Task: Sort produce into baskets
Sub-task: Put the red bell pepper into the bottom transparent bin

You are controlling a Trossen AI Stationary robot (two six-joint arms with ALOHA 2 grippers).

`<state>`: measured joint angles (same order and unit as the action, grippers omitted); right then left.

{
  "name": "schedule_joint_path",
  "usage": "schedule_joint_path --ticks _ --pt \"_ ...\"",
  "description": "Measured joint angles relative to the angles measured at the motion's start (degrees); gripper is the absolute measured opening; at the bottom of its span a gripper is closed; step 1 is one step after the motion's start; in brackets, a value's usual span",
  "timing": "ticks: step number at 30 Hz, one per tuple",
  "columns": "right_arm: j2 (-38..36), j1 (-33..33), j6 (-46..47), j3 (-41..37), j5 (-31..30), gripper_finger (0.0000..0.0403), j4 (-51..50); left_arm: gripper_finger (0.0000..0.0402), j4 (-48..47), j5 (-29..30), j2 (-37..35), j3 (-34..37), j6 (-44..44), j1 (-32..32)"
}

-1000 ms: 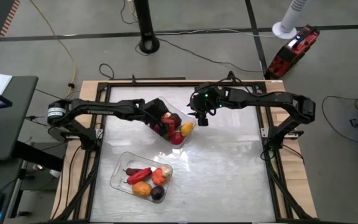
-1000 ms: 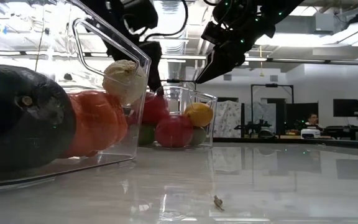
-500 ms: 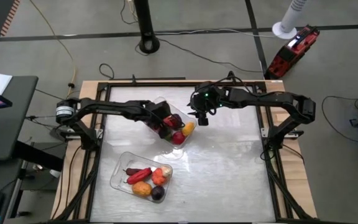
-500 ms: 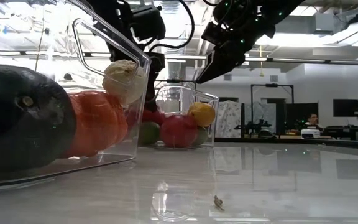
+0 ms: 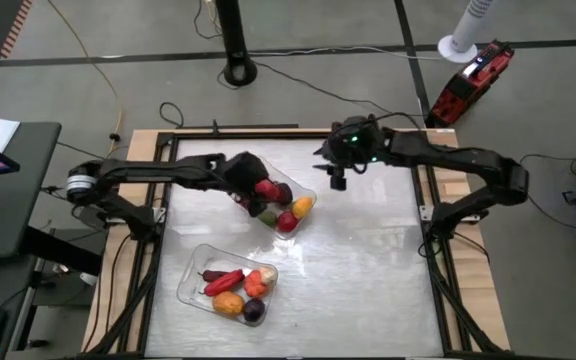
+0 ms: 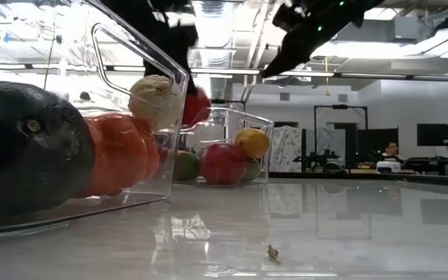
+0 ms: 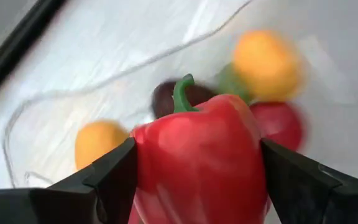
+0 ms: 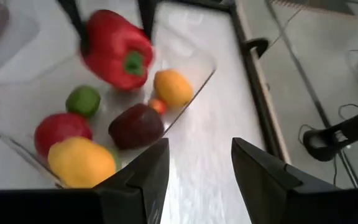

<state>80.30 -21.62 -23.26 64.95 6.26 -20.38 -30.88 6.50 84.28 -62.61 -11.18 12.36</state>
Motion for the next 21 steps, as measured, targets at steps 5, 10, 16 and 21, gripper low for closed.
schedule_joint_path --ticks 5,10,16,21 --pt "-3.43 -0.12 3.93 0.0 -0.02 0.019 -1.69 0.0277 0.99 -7.12 -7.66 -0.02 3.23 -4.41" --pt "-3.44 0.63 7.71 0.0 -0.09 0.0186 -4.81 0.0282 -1.39 -15.18 -10.24 -0.02 4.17 -15.71" --pt "-3.44 0.92 12.56 0.0 -0.47 0.0185 -4.57 0.0284 -8.52 -12.82 -10.19 0.58 1.86 -29.44" --pt "-3.44 0.87 15.14 0.0 -0.52 0.0185 -8.28 0.0299 -8.41 -4.9 -10.13 2.98 -6.49 -35.11"
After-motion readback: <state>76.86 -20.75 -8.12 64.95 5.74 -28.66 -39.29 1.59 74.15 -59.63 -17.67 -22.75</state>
